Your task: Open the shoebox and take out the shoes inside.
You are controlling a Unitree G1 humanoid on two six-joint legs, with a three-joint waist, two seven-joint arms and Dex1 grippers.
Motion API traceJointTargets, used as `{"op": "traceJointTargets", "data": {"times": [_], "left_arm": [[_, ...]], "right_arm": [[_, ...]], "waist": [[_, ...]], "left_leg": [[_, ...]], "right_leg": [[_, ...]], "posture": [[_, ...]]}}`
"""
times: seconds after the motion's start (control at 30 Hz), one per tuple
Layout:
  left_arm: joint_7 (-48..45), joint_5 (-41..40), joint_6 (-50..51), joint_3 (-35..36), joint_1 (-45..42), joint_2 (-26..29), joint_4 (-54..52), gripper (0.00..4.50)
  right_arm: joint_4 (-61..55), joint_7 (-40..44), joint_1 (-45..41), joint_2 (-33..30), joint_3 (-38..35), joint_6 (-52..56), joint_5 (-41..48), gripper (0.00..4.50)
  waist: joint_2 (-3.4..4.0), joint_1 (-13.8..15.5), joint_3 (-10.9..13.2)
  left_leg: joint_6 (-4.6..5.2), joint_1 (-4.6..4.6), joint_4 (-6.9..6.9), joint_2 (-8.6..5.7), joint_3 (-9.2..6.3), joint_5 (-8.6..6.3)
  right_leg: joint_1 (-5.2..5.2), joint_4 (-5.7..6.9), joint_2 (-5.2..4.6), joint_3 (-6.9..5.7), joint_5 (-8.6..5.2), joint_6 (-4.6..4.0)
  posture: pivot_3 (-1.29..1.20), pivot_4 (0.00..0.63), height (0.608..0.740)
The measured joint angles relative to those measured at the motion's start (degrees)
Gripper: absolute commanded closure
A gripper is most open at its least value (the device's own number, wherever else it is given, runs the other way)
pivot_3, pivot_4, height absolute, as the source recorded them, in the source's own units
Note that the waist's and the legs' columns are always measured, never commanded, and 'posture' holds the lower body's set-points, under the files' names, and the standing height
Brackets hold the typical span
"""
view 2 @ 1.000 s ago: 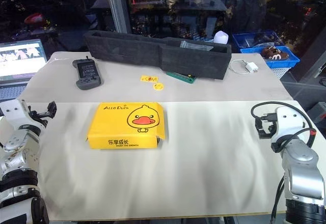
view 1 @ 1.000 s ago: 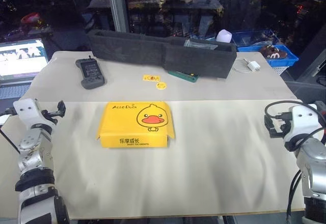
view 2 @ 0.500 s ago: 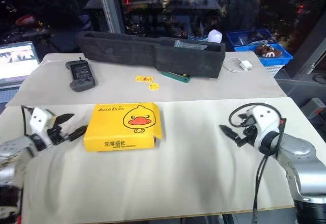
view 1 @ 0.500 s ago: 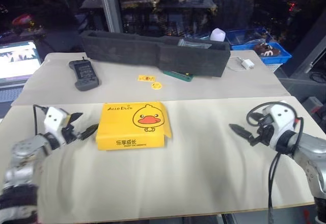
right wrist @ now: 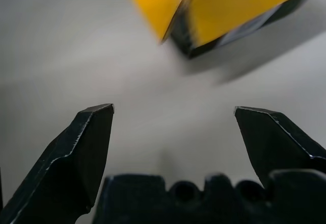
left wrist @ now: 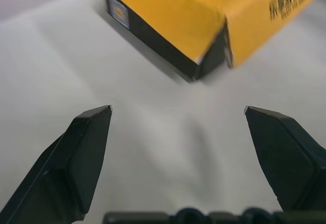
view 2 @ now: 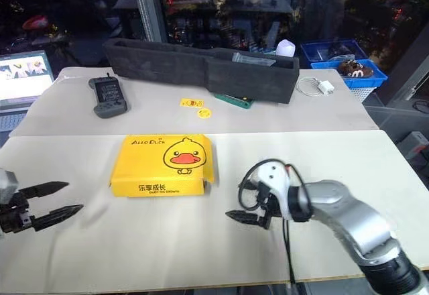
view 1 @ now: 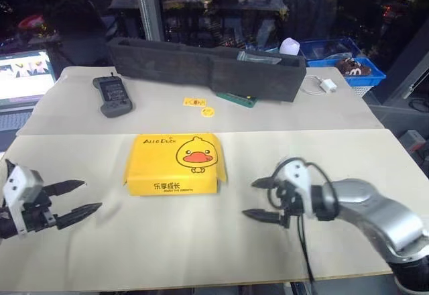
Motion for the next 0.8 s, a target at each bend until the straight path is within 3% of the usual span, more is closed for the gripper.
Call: {"op": "traceJointTargets", "data": {"times": [0.03, 0.23, 0.4, 0.57, 0.73, 0.8], "left_arm": [[-0.1, 0.0, 0.1, 0.1, 0.3, 0.0, -0.3, 0.00], [-0.1, -0.1, 0.5, 1.6, 3.0, -0.7, -4.4, 0.00], [0.7, 0.0, 1.6, 1.3, 2.4, -0.8, -5.3, 0.00], [0.7, 0.1, 2.7, 0.4, 0.7, -0.4, -5.1, 0.00], [-0.2, 1.3, 2.8, -0.4, -2.0, 2.4, -3.7, 0.00], [-0.4, 1.5, 2.8, -0.9, -2.7, 2.7, -3.0, 0.00]], "right_arm": [[0.2, 0.1, 0.0, -0.2, 0.4, -0.2, -0.5, 0.80], [-0.3, 4.4, -0.4, -2.2, 3.2, -1.7, -1.8, 2.83], [0.4, 8.2, -4.9, 1.8, 11.7, -4.2, -4.3, 4.40], [2.2, 8.4, -7.0, 4.5, 15.3, -5.7, -7.9, 4.48], [7.3, -2.3, -9.3, 15.7, 20.2, -5.8, -16.6, 4.48], [8.4, -4.8, -9.1, 16.8, 20.7, -5.7, -18.5, 4.48]], "waist": [[-0.02, 0.1, 0.0], [-0.09, 0.2, -0.1], [-0.08, 0.0, 0.0], [-0.10, 0.2, -0.1], [-0.20, 0.0, -0.1], [-0.19, 0.0, -0.1]], "left_leg": [[0.03, -0.15, 0.13, -0.02, 0.14, 0.01], [0.45, -0.38, 0.18, 0.13, 0.73, 0.18], [0.04, -0.28, 0.32, 0.94, 0.86, -0.06], [-0.13, -0.06, 0.38, 1.14, 1.10, -0.14], [-0.19, -0.11, 0.42, 1.14, 1.34, -0.11], [-0.20, -0.14, 0.42, 1.12, 1.46, -0.10]], "right_leg": [[-0.05, -0.01, -0.07, 0.00, 0.51, 0.12], [-0.15, -0.03, 0.21, -0.16, 0.53, 0.02], [-0.18, 0.01, 0.84, -0.30, 0.66, -0.37], [-0.26, 0.03, 0.88, -0.37, 0.68, -0.42], [-0.30, 0.20, 0.86, -0.34, 0.80, -0.59], [-0.37, 0.28, 0.83, -0.29, 0.81, -0.60]], "posture": [[0.00, 0.150, 0.738], [0.00, 0.150, 0.738], [0.00, 0.150, 0.738], [0.00, 0.150, 0.738], [0.00, 0.150, 0.738], [0.00, 0.150, 0.738]]}}
